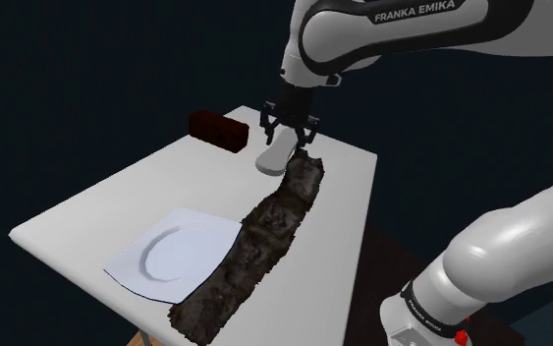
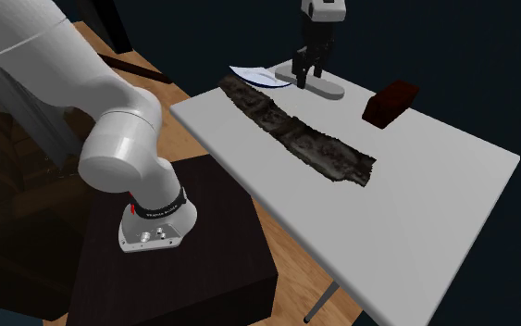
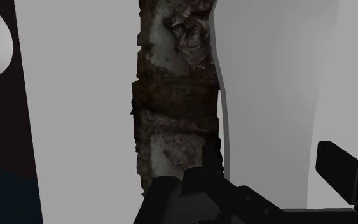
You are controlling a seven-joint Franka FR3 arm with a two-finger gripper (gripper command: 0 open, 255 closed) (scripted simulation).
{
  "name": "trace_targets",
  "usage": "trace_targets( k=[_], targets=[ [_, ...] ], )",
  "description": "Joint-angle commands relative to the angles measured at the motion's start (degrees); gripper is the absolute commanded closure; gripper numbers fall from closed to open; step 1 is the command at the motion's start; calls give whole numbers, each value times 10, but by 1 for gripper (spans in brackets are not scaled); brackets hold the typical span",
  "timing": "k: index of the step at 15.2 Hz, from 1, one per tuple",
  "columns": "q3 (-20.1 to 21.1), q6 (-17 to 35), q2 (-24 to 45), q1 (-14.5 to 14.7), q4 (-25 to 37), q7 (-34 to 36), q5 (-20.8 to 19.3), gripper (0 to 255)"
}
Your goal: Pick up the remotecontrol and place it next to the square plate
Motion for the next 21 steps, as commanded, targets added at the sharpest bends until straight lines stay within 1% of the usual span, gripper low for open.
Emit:
trace_targets(
  k=[1, 6, 11, 14, 16, 19, 21],
  targets=[
    [23, 4, 35, 6, 32, 34, -7, 255],
    [69, 0, 121, 22, 119, 116, -42, 255],
    [103, -18, 221, 53, 224, 200, -98, 255],
    [113, -38, 288, 83, 300, 247, -137, 255],
    [116, -56, 334, 108, 356, 275, -163, 255],
    [114, -90, 407, 154, 452, 311, -201, 255],
    [110, -118, 459, 190, 528, 329, -225, 255]
  ],
)
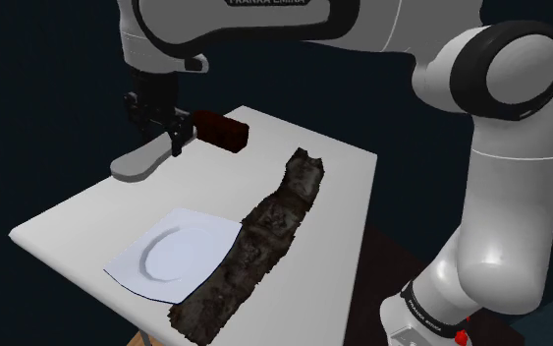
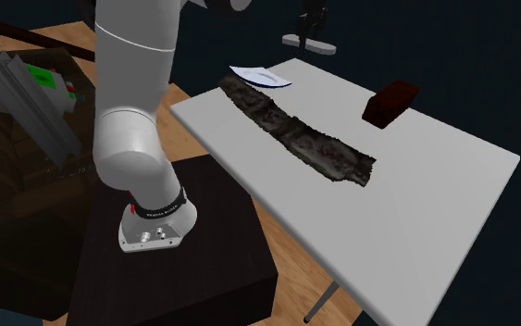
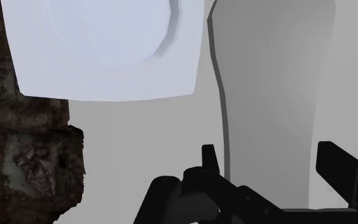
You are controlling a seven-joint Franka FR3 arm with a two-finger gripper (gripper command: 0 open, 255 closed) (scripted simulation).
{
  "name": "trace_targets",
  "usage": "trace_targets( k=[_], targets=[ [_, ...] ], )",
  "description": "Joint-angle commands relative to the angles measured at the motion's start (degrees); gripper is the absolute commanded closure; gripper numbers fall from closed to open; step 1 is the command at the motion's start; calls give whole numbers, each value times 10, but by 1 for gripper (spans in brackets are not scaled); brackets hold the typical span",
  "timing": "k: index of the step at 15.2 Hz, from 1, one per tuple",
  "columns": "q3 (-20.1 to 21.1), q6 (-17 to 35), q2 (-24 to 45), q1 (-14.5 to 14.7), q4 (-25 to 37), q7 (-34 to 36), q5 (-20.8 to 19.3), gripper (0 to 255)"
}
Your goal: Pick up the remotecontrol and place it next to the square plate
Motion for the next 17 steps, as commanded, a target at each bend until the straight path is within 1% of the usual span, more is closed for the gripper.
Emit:
trace_targets(
  k=[1, 3, 4, 5, 10, 17],
  targets=[
    [-6, -30, 59, 39, 84, 18, -26, 255],
    [-15, -69, 120, 84, 185, 28, -48, 255],
    [-21, -95, 157, 111, 249, 29, -59, 255],
    [-27, -112, 180, 128, 290, 29, -65, 255],
    [-25, -64, 168, 112, 228, 35, -63, 255],
    [-25, -8, 165, 98, 165, 42, -64, 255]
  ],
)
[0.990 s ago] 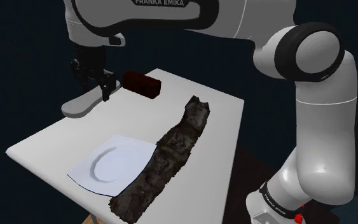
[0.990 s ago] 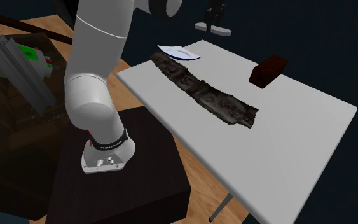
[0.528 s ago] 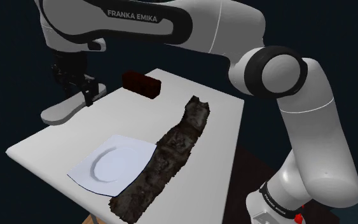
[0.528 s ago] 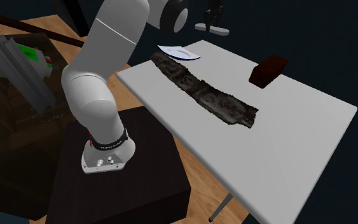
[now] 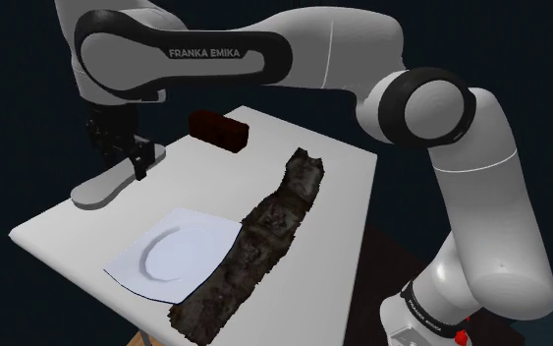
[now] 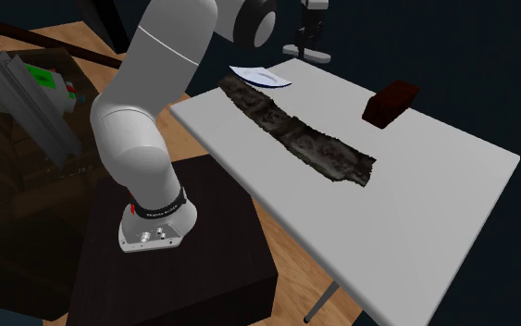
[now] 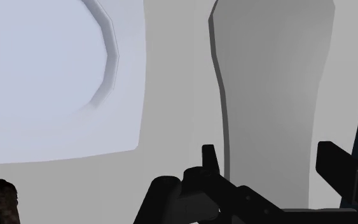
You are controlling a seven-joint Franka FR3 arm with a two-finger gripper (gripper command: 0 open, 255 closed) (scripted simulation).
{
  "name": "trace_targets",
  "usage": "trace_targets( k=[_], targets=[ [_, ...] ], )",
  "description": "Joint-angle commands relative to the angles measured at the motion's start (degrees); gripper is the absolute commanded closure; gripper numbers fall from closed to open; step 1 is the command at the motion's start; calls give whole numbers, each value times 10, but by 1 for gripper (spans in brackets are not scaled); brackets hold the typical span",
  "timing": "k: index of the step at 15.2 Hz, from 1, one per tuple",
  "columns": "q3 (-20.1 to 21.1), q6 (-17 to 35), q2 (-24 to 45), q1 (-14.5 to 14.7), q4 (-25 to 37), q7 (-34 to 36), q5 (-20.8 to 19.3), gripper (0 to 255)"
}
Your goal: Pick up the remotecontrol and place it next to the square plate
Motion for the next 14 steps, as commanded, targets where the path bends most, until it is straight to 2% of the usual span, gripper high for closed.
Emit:
trace_targets(
  k=[1, 14],
  targets=[
    [0, 16, -1, -3, -17, 3, -1, 255],
    [-8, 101, 19, -13, -87, 14, -13, 255]
  ],
)
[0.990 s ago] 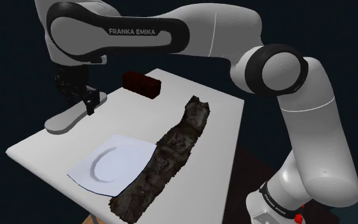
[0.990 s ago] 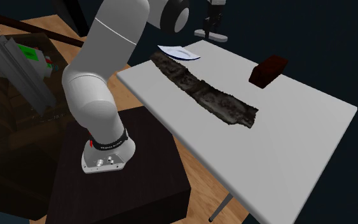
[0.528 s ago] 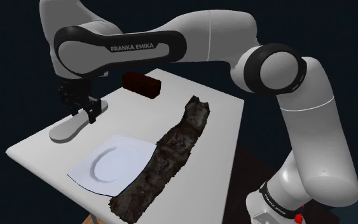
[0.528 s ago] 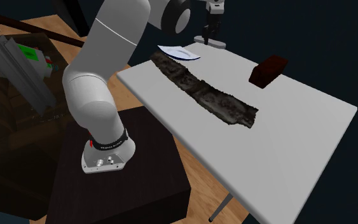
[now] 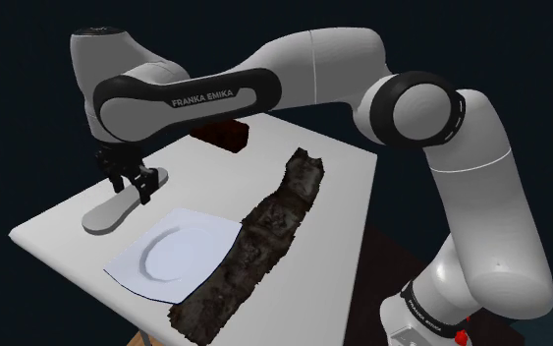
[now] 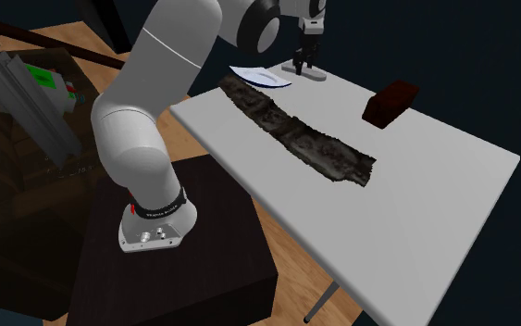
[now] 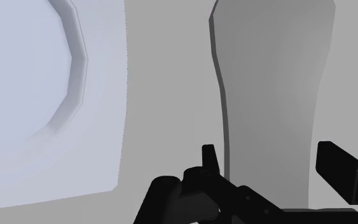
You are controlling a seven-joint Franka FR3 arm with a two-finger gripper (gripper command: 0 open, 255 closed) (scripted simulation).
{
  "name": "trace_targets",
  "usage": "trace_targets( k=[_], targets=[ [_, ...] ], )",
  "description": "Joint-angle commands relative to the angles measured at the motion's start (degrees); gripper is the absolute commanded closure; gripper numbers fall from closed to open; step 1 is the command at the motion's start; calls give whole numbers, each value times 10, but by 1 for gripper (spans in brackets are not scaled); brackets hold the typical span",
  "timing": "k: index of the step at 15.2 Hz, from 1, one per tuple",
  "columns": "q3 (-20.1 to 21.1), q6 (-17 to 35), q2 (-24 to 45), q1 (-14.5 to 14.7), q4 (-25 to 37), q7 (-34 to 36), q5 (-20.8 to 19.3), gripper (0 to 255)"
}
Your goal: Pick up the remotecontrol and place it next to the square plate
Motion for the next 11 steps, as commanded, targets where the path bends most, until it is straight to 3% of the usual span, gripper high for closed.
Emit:
trace_targets(
  k=[1, 7, 8, 11],
  targets=[
    [-1, 7, 2, -1, -5, 1, -1, 255],
    [-1, 7, 2, -1, -5, 1, -1, 255],
    [-1, 7, 2, -1, -5, 1, -1, 0],
    [-1, 7, 2, -1, -5, 1, -1, 0]
  ],
)
